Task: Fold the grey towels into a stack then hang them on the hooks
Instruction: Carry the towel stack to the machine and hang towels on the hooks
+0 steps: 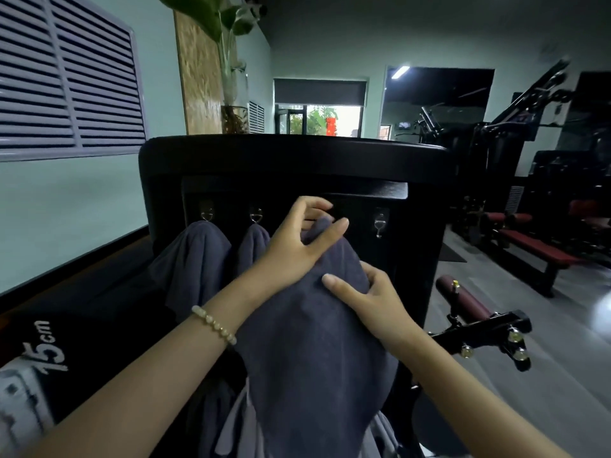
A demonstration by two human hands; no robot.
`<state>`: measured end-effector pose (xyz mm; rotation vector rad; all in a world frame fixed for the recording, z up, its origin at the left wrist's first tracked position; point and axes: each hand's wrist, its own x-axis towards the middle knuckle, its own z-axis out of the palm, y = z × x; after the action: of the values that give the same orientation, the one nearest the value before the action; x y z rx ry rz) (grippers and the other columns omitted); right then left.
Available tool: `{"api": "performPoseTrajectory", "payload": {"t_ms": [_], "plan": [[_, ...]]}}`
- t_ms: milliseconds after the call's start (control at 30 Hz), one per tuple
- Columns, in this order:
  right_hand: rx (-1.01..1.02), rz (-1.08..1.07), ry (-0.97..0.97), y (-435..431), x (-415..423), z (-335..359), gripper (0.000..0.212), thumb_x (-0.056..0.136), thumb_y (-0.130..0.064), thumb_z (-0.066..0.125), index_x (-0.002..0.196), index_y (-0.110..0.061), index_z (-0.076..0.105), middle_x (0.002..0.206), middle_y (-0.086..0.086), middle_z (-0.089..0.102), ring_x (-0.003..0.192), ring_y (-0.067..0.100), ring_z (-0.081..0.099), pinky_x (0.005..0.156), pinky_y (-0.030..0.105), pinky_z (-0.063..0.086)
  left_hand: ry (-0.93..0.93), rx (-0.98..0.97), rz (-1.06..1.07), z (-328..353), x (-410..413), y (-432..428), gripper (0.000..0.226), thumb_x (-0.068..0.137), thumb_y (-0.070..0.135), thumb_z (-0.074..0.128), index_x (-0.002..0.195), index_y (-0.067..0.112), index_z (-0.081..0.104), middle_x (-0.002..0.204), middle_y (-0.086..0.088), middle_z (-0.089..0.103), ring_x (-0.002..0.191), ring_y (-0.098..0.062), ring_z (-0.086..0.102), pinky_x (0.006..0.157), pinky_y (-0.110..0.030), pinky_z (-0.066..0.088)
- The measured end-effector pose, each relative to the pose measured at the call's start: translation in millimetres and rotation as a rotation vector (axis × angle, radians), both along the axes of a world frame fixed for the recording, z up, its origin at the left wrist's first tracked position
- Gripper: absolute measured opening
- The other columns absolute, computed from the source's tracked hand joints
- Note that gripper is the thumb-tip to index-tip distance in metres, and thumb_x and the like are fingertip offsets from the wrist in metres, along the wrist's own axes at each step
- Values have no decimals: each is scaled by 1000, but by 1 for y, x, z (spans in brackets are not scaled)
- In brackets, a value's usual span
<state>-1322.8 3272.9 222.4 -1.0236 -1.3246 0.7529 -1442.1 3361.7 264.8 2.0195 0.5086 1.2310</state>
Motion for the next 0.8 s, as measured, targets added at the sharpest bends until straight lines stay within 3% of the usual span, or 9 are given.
{"api": "performPoseTrajectory", "payload": {"t_ms": [67, 167, 300, 400, 533, 633, 733, 800], "plan": [[24, -93, 28, -25, 23, -6, 18, 84, -19, 67, 101, -13, 67, 93, -1, 74, 89, 12, 71, 70, 18, 54, -12, 12, 124, -16, 15, -20, 33, 82, 42, 66, 103, 22, 50, 98, 5, 59, 89, 0, 60, 78, -14, 48], [25, -154, 3, -60, 54, -19, 19, 82, -18, 69, 101, -16, 67, 95, -3, 74, 90, 9, 70, 70, 17, 53, 109, -21, 34, -38, 40, -52, 17, 87, 39, 62, 90, 24, 55, 89, 7, 62, 85, -5, 61, 81, -23, 48], [24, -151, -88, -100, 76, -37, 22, 81, -15, 70, 102, -16, 66, 97, -6, 73, 93, 7, 68, 73, 17, 52, 165, -102, 7, -57, 66, -85, 25, 88, 41, 59, 109, 31, 50, 111, 9, 56, 103, -7, 55, 91, -29, 48], [44, -154, -121, -121, 84, -48, 25, 80, -14, 72, 104, -19, 66, 99, -10, 73, 94, 4, 68, 75, 14, 51, 152, -90, 25, -58, 74, -104, 12, 89, 36, 60, 97, 27, 57, 99, 12, 63, 100, -5, 59, 93, -29, 47], [58, -175, -152, -136, 91, -56, 30, 78, -20, 74, 107, -16, 65, 101, -7, 72, 96, 6, 67, 77, 17, 52, 243, -123, -48, -60, 78, -122, 33, 90, 40, 58, 96, 8, 61, 94, -11, 68, 94, -21, 64, 86, -34, 49], [79, -178, -189, -139, 91, -60, 31, 78, -22, 75, 106, -15, 66, 100, -4, 72, 95, 8, 68, 78, 20, 53, 286, -204, -149, -57, 76, -129, 34, 93, 41, 54, 109, 12, 63, 103, -2, 71, 100, -9, 64, 91, -24, 50], [65, -159, -218, -138, 90, -61, 28, 78, -24, 75, 103, -15, 65, 97, -5, 72, 92, 6, 67, 76, 19, 52, 264, -199, -199, -51, 75, -129, 24, 93, 32, 57, 105, 12, 63, 98, 5, 71, 99, -4, 65, 91, -23, 50], [46, -152, -265, -134, 93, -56, 33, 80, -38, 74, 98, -15, 59, 91, -5, 66, 86, 4, 62, 75, 18, 48, 225, -216, -223, -47, 70, -128, 21, 93, 26, 58, 105, 10, 64, 96, 4, 70, 97, -5, 65, 88, -22, 51]]}}
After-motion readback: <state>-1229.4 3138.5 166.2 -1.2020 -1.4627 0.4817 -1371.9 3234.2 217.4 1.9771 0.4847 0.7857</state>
